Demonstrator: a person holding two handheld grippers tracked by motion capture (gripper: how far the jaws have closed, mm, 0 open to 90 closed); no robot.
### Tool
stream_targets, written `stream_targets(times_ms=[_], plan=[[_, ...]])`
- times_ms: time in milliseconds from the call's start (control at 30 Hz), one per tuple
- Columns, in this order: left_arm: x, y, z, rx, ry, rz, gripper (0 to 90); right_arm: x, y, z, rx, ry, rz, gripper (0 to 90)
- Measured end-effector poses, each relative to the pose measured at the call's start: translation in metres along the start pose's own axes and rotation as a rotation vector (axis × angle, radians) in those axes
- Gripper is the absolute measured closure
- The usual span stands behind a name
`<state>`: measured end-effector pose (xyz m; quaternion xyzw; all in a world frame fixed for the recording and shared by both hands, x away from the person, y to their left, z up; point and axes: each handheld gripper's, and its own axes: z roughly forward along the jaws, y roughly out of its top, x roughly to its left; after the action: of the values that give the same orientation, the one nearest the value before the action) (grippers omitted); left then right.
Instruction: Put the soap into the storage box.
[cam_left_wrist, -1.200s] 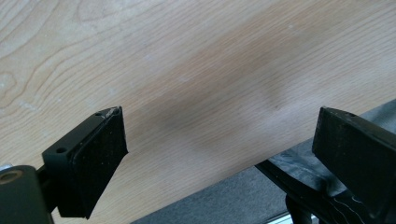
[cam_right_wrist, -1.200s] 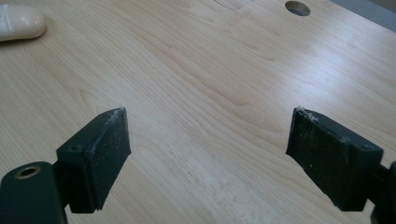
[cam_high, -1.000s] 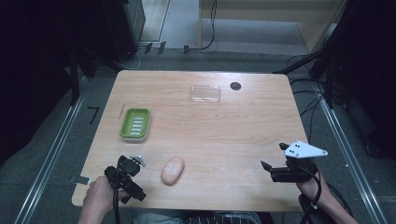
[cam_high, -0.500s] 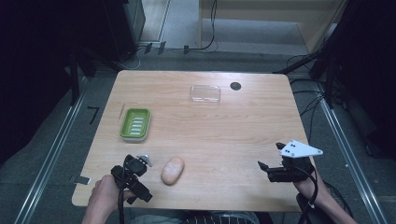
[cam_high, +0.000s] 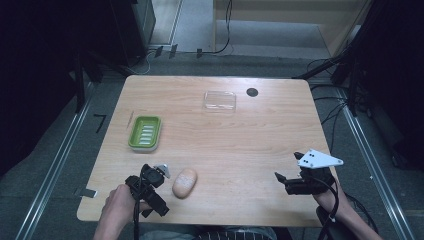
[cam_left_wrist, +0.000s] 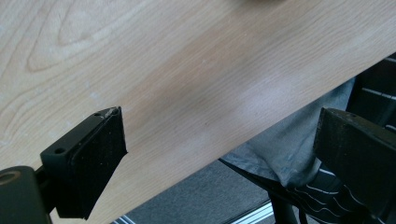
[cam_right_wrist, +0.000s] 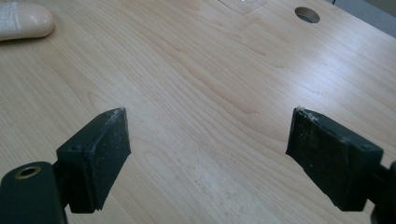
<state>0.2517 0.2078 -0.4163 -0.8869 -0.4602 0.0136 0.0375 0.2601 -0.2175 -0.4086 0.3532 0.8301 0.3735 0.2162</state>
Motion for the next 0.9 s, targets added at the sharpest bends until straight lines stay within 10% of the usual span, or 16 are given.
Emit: stream_targets(times_ms=[900], plan=[[-0.014, 0.047, -0.002, -0.018, -0.028, 0.068, 3.2, -0.001, -0.001, 0.000, -0.003, 0.000, -0.003, 13.3]])
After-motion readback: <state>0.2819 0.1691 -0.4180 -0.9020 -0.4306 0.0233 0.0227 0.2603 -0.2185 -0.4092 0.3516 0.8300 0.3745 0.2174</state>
